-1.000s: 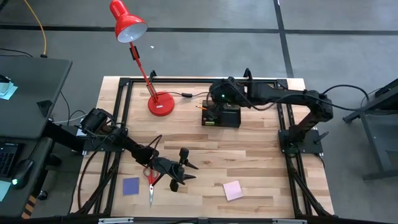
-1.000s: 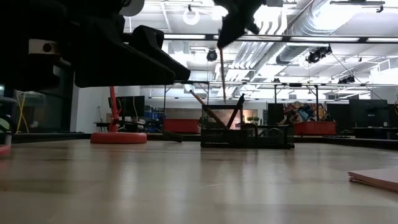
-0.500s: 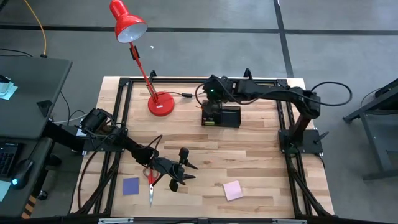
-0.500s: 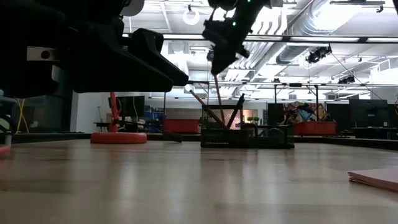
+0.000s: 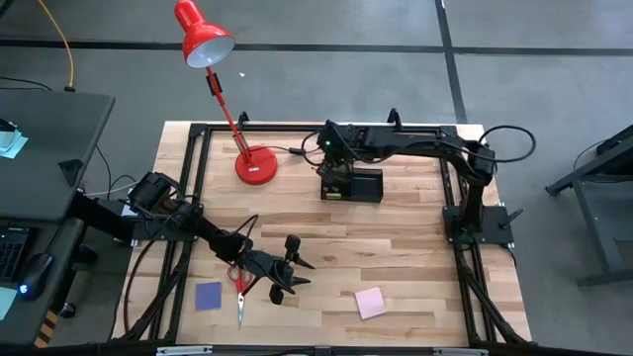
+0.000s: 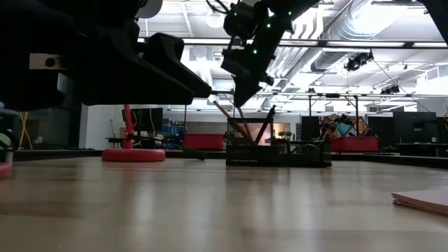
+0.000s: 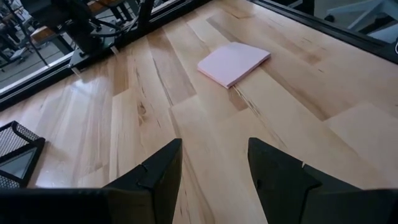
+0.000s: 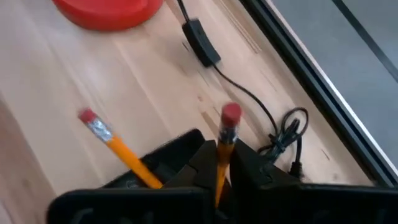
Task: Pick and place office supplies into organizer
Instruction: Put the orange pencil into the desk organizer, then put the red scissors into the desk organizer
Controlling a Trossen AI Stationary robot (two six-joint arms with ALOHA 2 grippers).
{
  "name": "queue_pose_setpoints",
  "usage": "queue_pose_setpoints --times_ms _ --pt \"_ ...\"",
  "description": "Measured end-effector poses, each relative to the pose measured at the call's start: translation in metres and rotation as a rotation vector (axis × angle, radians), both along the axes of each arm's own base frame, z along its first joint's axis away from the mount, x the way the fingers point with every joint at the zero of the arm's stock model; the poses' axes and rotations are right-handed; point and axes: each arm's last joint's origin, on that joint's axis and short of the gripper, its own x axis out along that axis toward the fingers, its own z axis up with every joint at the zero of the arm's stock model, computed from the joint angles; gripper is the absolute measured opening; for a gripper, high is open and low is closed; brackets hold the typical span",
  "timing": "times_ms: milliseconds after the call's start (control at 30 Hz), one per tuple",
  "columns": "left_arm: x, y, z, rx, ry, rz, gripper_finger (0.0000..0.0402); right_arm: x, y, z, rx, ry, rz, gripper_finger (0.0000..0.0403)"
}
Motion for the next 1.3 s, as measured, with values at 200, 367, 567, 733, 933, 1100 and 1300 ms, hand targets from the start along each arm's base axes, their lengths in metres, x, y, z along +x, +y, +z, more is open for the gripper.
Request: queue_pose_setpoints --times_ms 200,367,567,733,933,1100,1300 --pt "0.000 0.000 0.000 -0.001 0.004 0.000 0.0172 0.000 0.001 0.000 -0.083 0.032 -0.038 0.0102" --pt "-0.001 0.000 -0.001 -0.009 0.015 0.004 0.0172 -0.003 0.004 0.000 -0.031 0.042 -0.012 0.0181" --pt "-0.001 0.000 -0.002 -0.006 0.018 0.007 0.0172 -0.005 0.017 0.004 -0.051 0.081 0.015 0.0218" --pt "-0.001 0.001 -0.002 -0.003 0.020 0.013 0.0172 -0.010 0.046 0.027 -0.078 0.032 0.081 0.0220" --pt "-0.001 -0.002 -0.002 -0.027 0.018 0.008 0.0172 -0.018 0.126 0.049 -0.079 -0.021 0.218 0.0220" --pt "-0.003 -0.011 0.004 -0.072 -0.039 -0.027 0.0172 -0.020 0.210 0.050 -0.117 -0.139 0.368 0.0220" --pt "-0.009 -0.030 0.009 -0.066 -0.089 -0.101 0.0172 -0.045 0.298 -0.011 -0.054 -0.481 0.549 0.0220"
